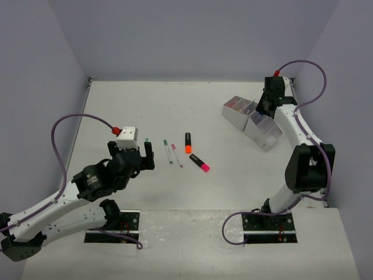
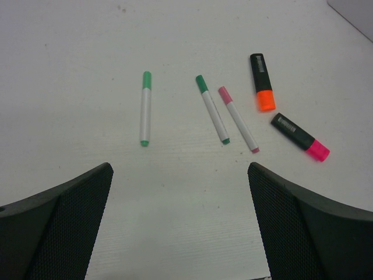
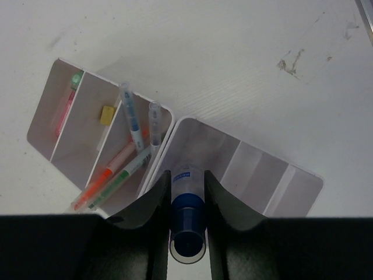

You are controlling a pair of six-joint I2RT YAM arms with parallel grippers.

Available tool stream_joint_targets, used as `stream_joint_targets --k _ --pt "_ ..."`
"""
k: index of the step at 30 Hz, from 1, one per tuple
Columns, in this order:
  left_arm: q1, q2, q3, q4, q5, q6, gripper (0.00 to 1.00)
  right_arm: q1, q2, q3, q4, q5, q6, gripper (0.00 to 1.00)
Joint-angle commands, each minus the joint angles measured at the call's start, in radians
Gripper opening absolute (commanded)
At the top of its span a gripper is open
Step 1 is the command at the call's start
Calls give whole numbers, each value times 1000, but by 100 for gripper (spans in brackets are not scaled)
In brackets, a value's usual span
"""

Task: Sort the stationery into containers
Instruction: Place the stationery in the storage box.

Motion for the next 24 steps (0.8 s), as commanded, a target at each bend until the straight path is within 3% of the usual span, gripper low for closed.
stream_joint_targets --k 1,3,15,21,24 --pt "1 -2 -3 26 -15 14 100 -3 -10 19 12 -5 19 47" --pt "1 -1 -2 26 -15 14 100 -3 -15 27 0 -4 20 55" --pt "2 36 15 2 -27 -32 100 11 -155 35 -42 -35 5 60" --pt "2 114 37 -9 -30 -185 100 212 -333 -52 7 -88 -89 61" --pt "2 173 39 12 -12 -224 100 286 -364 -89 11 -186 -107 61"
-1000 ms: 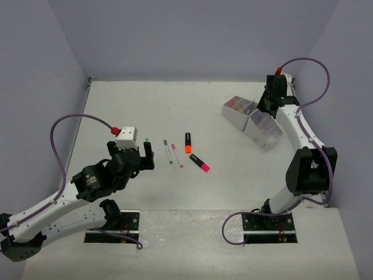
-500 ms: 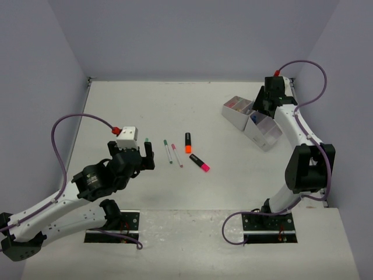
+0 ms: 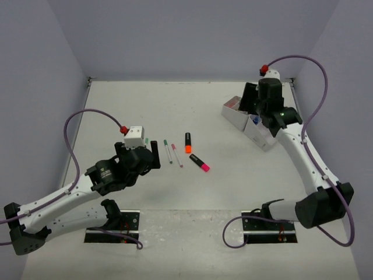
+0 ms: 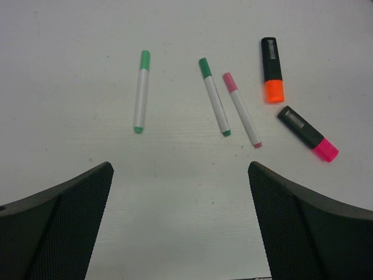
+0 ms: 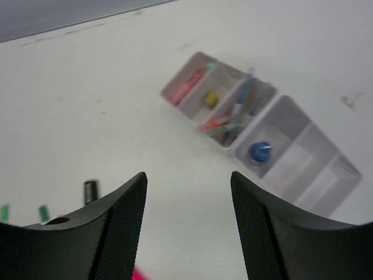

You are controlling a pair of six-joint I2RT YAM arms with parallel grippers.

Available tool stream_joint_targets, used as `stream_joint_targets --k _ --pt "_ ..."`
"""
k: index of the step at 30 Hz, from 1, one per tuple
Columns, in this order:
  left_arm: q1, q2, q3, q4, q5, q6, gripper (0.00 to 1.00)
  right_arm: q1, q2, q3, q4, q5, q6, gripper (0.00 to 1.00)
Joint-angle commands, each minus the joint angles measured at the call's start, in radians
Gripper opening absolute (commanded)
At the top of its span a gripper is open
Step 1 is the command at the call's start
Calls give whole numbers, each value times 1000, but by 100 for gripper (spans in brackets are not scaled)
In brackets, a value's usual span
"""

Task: Sort the stationery into containers
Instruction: Place the stationery in the storage box, then pick up the pen from the center of the board.

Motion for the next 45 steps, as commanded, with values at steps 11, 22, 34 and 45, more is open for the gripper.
stream_joint_targets --k 11,22,34,45 --pt "4 330 128 167 24 -84 100 222 -99 -334 107 -59 55 68" --pt "177 1016 629 278 246 92 91 221 -431 -537 255 86 94 84" --pt "214 1352 862 170 251 107 66 221 -433 -562 285 4 104 86" --pt "232 1380 772 217 308 97 43 221 -446 -570 291 -20 101 84"
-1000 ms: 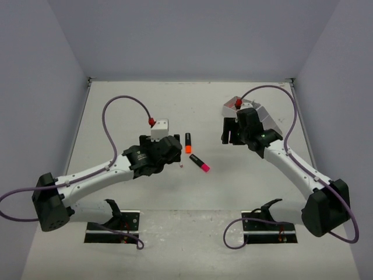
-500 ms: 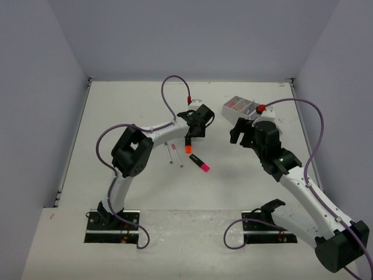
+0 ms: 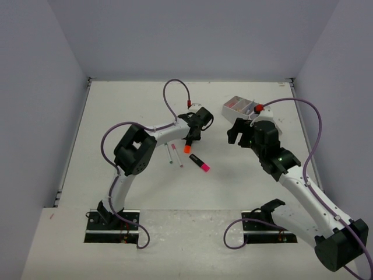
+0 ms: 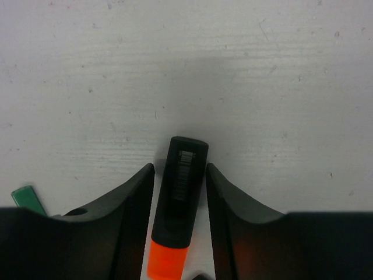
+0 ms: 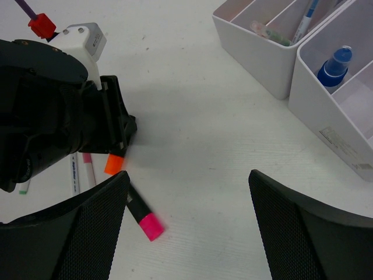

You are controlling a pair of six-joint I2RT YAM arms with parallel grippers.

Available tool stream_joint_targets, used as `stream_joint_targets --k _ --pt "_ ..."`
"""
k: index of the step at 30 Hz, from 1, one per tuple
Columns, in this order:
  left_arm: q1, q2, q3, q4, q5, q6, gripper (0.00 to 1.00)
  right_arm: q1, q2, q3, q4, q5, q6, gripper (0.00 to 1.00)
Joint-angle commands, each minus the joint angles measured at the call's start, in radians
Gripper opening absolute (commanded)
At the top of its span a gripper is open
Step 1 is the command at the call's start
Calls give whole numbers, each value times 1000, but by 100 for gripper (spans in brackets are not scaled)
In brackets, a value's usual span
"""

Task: Sort the stationery into containers
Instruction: Pick up the pen from the center of the board.

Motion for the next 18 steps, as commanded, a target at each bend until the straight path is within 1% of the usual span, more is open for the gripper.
stream_joint_targets --k 1,2,5,8,9,10,11,13,16,18 --pt "16 14 -49 7 32 5 43 1 -12 -9 49 -4 9 84" --pt "18 12 -64 12 34 6 41 1 -11 -10 51 -4 10 84" --pt "25 4 -94 37 47 4 20 2 -7 -13 58 -7 9 84" --pt "37 -10 -100 52 61 -3 2 1 0 -18 74 -38 3 84" --pt "41 -18 -97 62 61 -5 0 1 4 -22 87 -70 -5 84" --pt "43 -25 -92 70 61 -5 0 1 7 -27 102 -104 -11 85" --pt "44 -41 -75 71 48 0 0 1 14 -44 133 -156 -20 87" --pt "45 -79 -41 61 4 -3 0 1 38 -56 187 -255 -37 90" --pt "44 -176 -12 58 -46 -36 0 1 115 -45 240 -433 -52 88" --pt "41 -289 -34 75 -60 -99 0 2 143 -59 314 -522 -41 86"
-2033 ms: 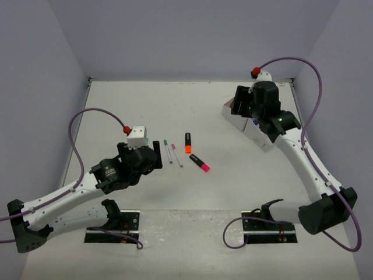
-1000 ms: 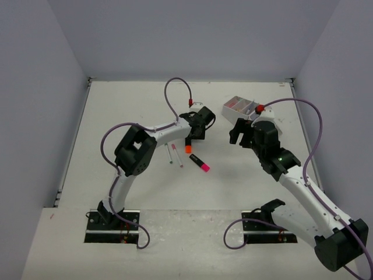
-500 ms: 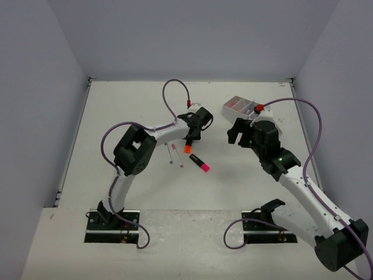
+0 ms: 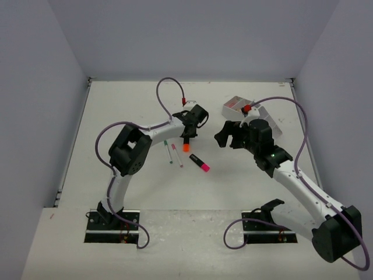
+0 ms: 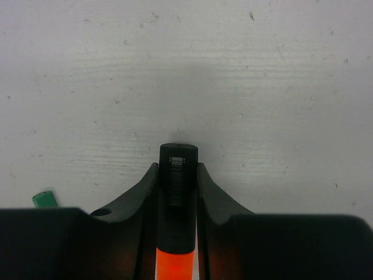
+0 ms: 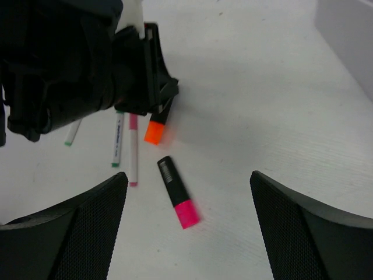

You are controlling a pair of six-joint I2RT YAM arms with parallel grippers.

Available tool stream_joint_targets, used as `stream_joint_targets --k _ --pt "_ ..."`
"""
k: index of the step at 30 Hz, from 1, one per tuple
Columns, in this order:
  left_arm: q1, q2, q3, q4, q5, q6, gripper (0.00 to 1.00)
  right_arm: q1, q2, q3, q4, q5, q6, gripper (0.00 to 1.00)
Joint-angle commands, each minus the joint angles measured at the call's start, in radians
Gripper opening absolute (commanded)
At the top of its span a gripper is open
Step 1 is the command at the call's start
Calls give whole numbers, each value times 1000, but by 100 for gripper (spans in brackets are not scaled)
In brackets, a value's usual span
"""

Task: Sort the stationery into containers
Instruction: Pick up the pen from the center of the board.

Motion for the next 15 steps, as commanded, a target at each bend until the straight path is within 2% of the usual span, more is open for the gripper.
stream_joint_targets --k 1,4,8,11,15 --pt "5 -281 4 27 -63 -129 0 3 48 -28 204 -269 -6 85" --pt "4 -444 -132 73 -20 -275 0 12 64 -50 277 -358 26 79" --pt "0 -580 -274 144 39 -393 0 58 112 -19 308 -364 64 70" --pt "0 -669 -356 194 84 -412 0 75 136 4 331 -383 91 67" --pt "-6 -732 -395 255 135 -401 0 111 154 1 413 -417 116 61"
